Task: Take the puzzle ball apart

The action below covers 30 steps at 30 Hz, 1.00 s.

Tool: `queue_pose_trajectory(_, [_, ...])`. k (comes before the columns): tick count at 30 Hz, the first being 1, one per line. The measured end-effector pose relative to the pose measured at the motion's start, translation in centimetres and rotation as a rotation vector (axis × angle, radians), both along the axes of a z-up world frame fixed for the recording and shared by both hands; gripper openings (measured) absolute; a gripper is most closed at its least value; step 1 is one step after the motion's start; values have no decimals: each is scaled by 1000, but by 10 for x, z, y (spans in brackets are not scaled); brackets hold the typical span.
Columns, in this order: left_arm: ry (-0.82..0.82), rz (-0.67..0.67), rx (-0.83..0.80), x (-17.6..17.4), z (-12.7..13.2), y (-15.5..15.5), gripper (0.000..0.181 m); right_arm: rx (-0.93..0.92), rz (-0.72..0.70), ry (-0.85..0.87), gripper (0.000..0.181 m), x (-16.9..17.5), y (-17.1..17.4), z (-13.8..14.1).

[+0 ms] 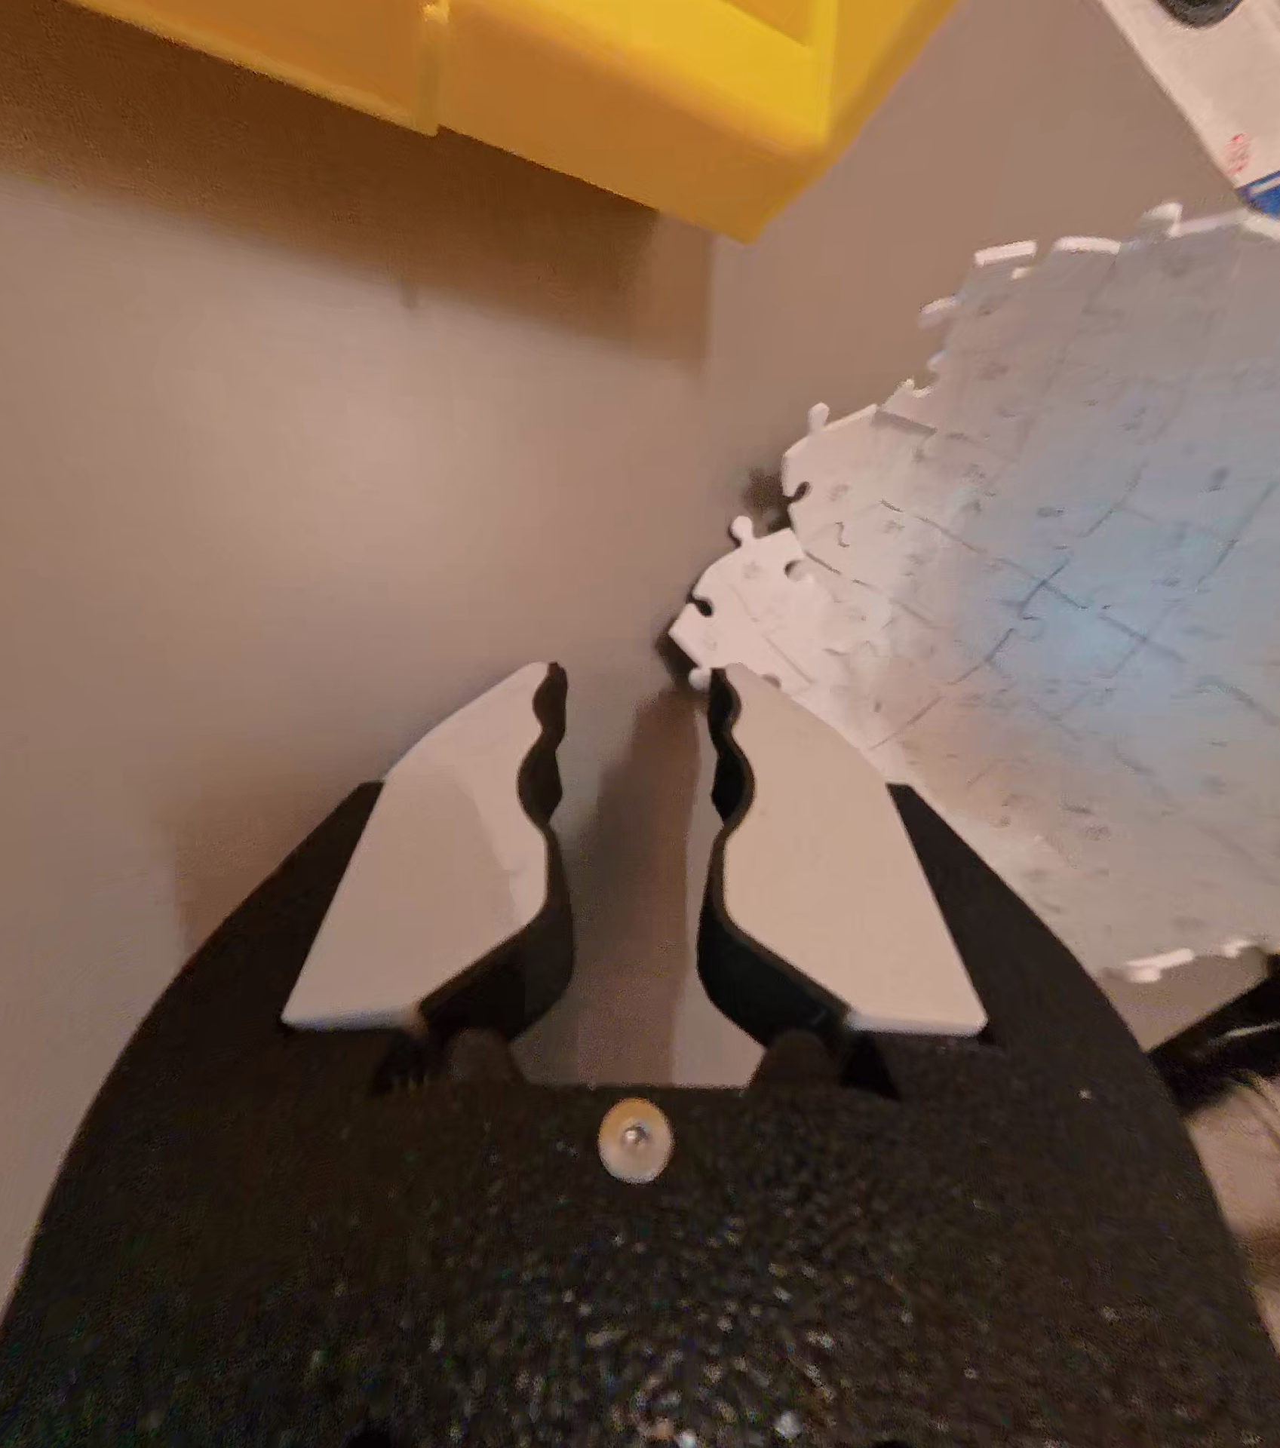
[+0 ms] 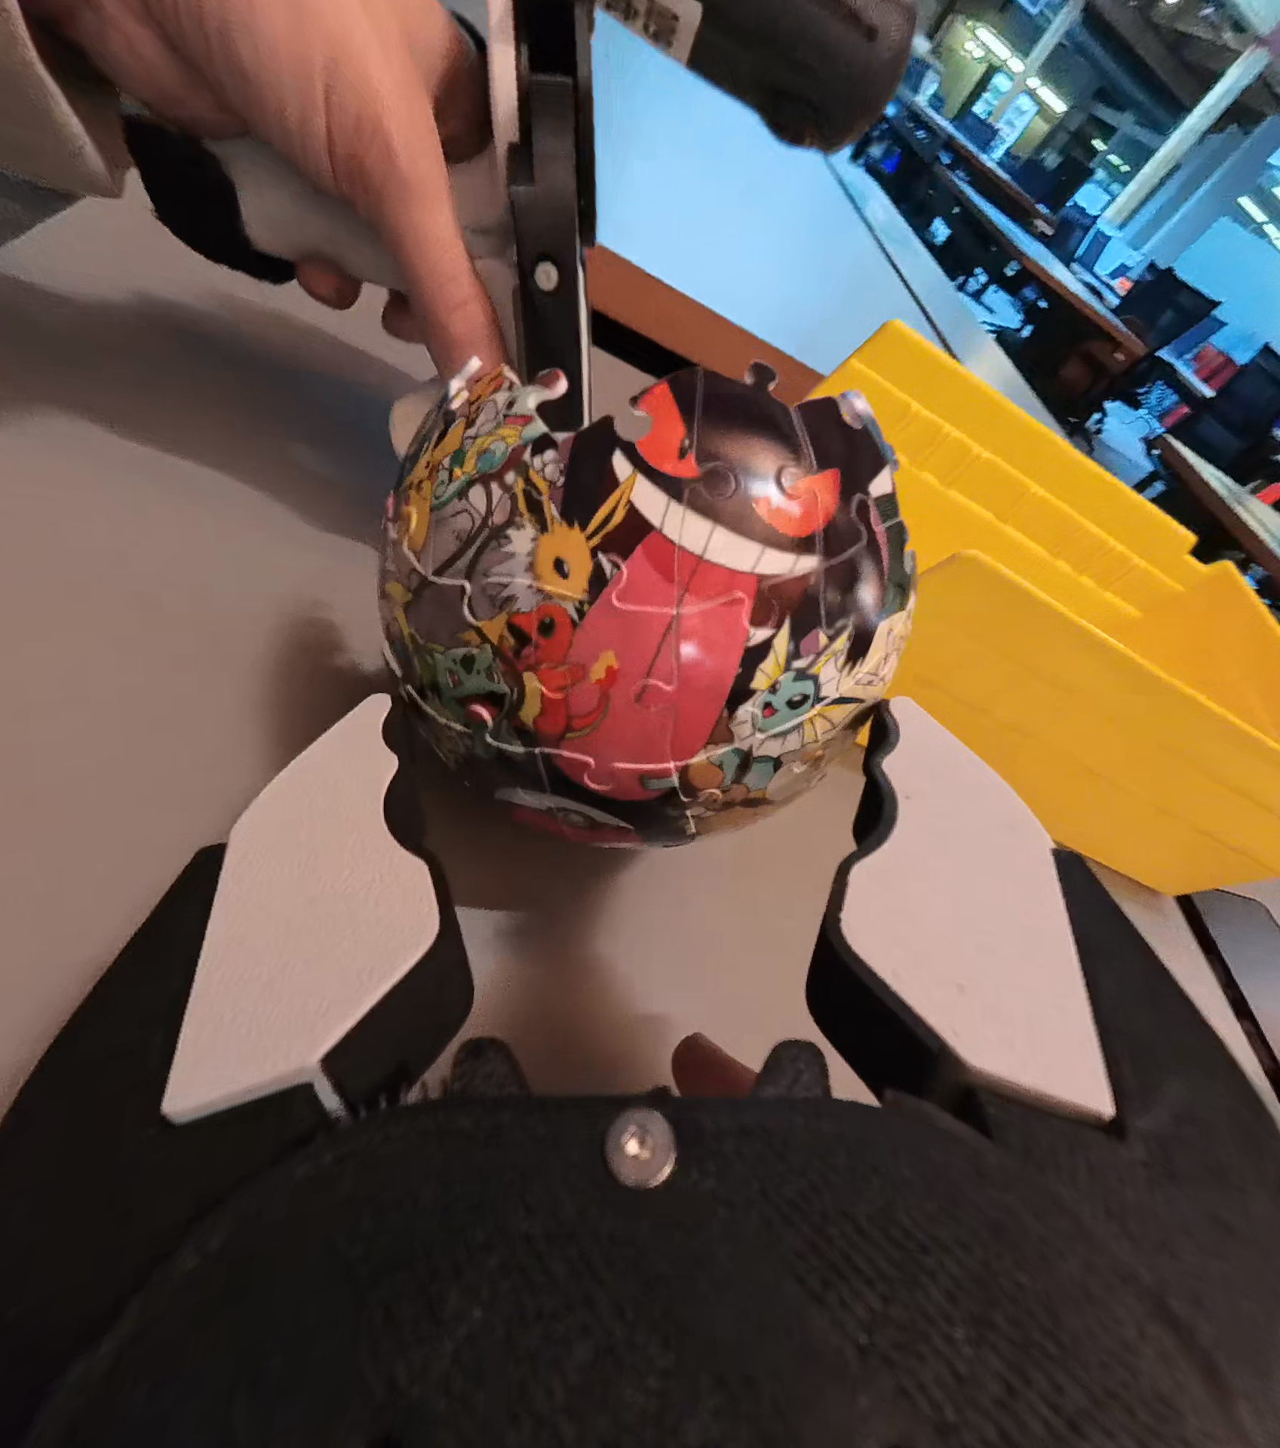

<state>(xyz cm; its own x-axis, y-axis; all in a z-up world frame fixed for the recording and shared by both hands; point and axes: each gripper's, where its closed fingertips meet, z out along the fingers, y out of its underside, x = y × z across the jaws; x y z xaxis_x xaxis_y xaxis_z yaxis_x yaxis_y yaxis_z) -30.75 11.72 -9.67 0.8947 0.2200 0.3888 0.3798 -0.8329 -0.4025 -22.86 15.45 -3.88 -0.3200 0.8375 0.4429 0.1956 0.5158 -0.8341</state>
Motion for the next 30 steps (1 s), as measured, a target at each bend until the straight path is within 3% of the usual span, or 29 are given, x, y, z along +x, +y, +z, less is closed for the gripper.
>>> queue_pose_trajectory(5, [172,-92,72,-1,6,-1,35,-56,118,-109,108,10,9,-5])
queue_pose_trajectory(13, [319,-259,228,18,22,0,32,-145,349,-208,108,48,6,5])
queue_pose_trajectory(19, [353,-266,118,2,5,5,30,-165,439,-290,107,68,9,1])
queue_pose_trajectory(23, [281,-239,73,6,-3,5,28,-163,487,-326,106,76,11,-3])
queue_pose_trajectory(30, [311,-239,24,14,-8,6,28,-82,508,-310,106,76,12,1])
